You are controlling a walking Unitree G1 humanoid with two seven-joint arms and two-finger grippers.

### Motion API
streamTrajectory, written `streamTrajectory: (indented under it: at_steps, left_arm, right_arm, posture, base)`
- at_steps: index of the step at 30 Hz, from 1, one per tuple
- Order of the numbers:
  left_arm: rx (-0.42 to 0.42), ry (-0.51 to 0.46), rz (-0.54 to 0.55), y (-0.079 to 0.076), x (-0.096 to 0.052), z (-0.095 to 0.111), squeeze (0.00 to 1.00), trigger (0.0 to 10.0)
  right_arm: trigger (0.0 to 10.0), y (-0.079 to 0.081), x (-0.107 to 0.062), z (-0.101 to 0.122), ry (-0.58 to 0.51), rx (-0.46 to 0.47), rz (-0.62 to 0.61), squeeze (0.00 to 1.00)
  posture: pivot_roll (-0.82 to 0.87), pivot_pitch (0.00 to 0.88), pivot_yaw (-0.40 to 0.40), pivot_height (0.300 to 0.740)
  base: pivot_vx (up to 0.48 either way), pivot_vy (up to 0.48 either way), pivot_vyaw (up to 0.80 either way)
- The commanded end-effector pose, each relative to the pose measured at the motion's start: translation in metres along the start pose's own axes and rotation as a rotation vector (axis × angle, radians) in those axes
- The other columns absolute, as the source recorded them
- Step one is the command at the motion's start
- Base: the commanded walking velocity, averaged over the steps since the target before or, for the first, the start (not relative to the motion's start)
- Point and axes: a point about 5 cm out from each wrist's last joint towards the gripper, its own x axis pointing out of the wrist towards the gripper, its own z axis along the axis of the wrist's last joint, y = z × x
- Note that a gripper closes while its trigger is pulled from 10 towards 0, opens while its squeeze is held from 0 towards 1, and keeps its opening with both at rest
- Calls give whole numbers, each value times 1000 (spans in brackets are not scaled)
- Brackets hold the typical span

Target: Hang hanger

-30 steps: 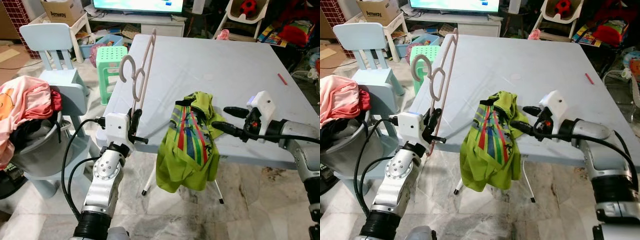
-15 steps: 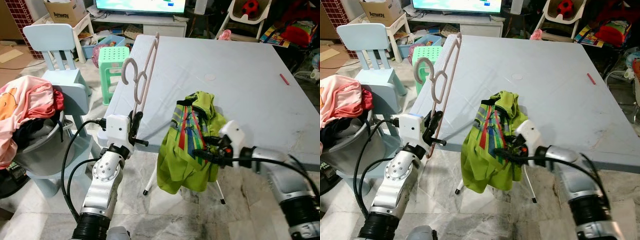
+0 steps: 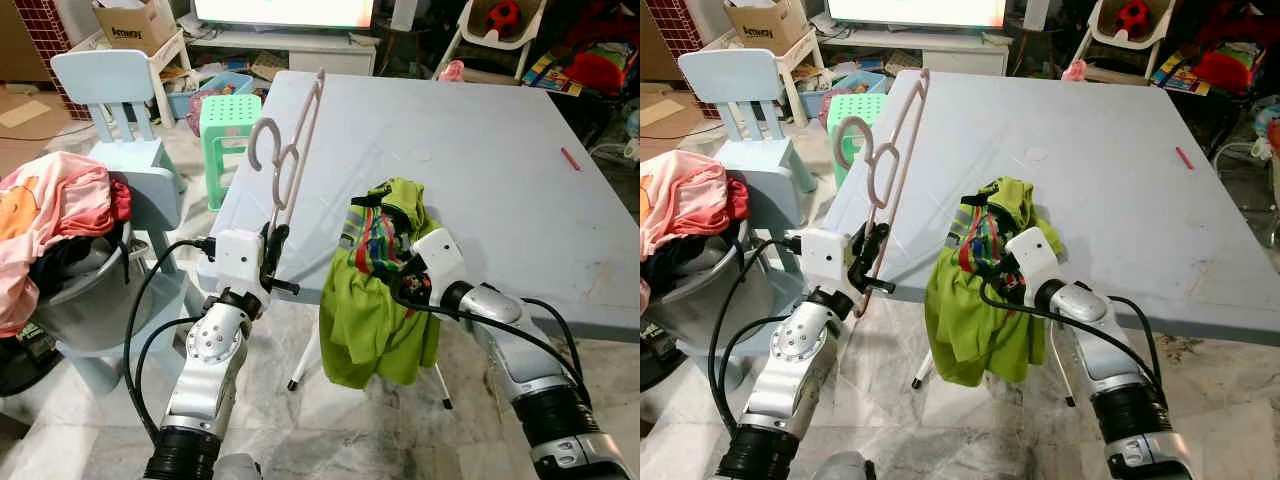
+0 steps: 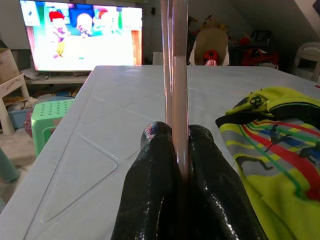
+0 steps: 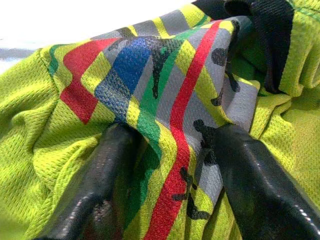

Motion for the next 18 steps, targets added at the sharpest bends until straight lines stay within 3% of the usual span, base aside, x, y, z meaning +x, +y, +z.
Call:
streamTrajectory:
  at_steps: [1,7,11,14,18]
  left_arm:
    - [4,-11,-4,-2,1,4,0,10000]
    - [0,-10,-3,-3,1,4,0,10000]
    - [-6,-10,3,-4,0,3,0,10000]
    - [-7,-9,5,-4,0,3,0,10000]
    - [-11,-8,11,-5,-1,2,0,10000]
  right_arm:
    - [0,-5,3,-7,40,14,-80,0]
    - [0,-7,7,-12,58,67,-134,0]
    - [0,-17,10,-23,104,207,-261,0]
    - [0,-20,10,-26,117,246,-289,0]
    - [0,-29,14,-30,121,416,-368,0]
  posture:
    - [21,0,-3,740]
    - [19,0,-8,740]
    - [19,0,-18,740]
    - [20,0,-22,740]
    - [22,0,-31,740]
  base:
    - [0,0,0]
    - [0,0,0]
    - [0,0,0]
    - [0,0,0]
    - [0,0,0]
